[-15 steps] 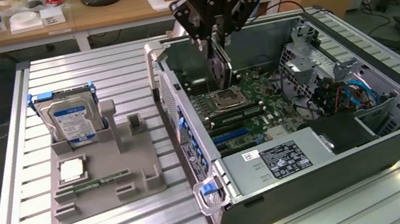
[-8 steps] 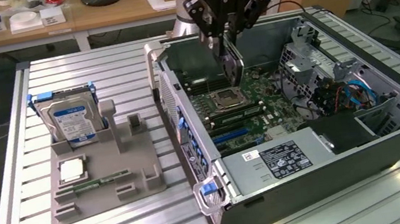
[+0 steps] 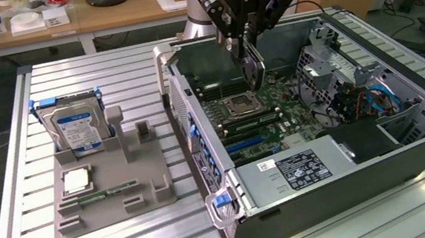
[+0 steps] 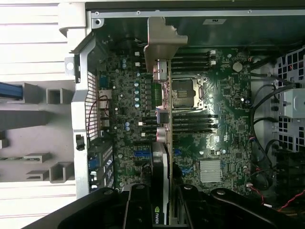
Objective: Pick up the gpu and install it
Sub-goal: 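Pick up the gpu and move the gpu toward the slot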
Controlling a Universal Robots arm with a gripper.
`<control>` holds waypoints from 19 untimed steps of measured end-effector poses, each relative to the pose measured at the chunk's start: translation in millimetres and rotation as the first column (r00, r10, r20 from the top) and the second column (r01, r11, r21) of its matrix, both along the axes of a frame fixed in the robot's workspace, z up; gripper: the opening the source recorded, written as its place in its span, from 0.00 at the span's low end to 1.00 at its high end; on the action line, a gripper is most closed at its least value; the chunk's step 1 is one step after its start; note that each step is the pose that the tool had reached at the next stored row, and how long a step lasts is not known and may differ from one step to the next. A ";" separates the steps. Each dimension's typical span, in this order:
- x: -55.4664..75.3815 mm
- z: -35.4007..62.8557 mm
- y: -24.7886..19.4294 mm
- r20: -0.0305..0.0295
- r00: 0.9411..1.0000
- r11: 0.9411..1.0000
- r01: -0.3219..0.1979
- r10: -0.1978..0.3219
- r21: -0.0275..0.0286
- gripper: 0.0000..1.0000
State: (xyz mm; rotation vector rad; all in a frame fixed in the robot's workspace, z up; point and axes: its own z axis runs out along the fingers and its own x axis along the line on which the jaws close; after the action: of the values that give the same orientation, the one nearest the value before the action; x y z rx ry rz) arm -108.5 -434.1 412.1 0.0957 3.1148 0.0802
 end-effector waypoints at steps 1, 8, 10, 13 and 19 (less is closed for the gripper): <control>0.1 0.0 0.0 0.000 1.000 1.000 0.000 0.000 0.000 0.27; 2.0 -0.1 0.1 0.000 1.000 1.000 0.000 0.000 0.000 0.27; 4.6 0.0 0.0 0.000 1.000 1.000 0.000 0.000 0.000 0.27; 9.0 0.0 0.0 0.000 1.000 1.000 0.000 0.000 0.000 0.27; 19.0 0.0 0.0 0.000 1.000 1.000 0.000 0.000 0.000 0.27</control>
State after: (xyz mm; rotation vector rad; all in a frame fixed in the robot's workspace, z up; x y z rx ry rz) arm -89.6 -434.1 412.0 0.0955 3.1148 0.0802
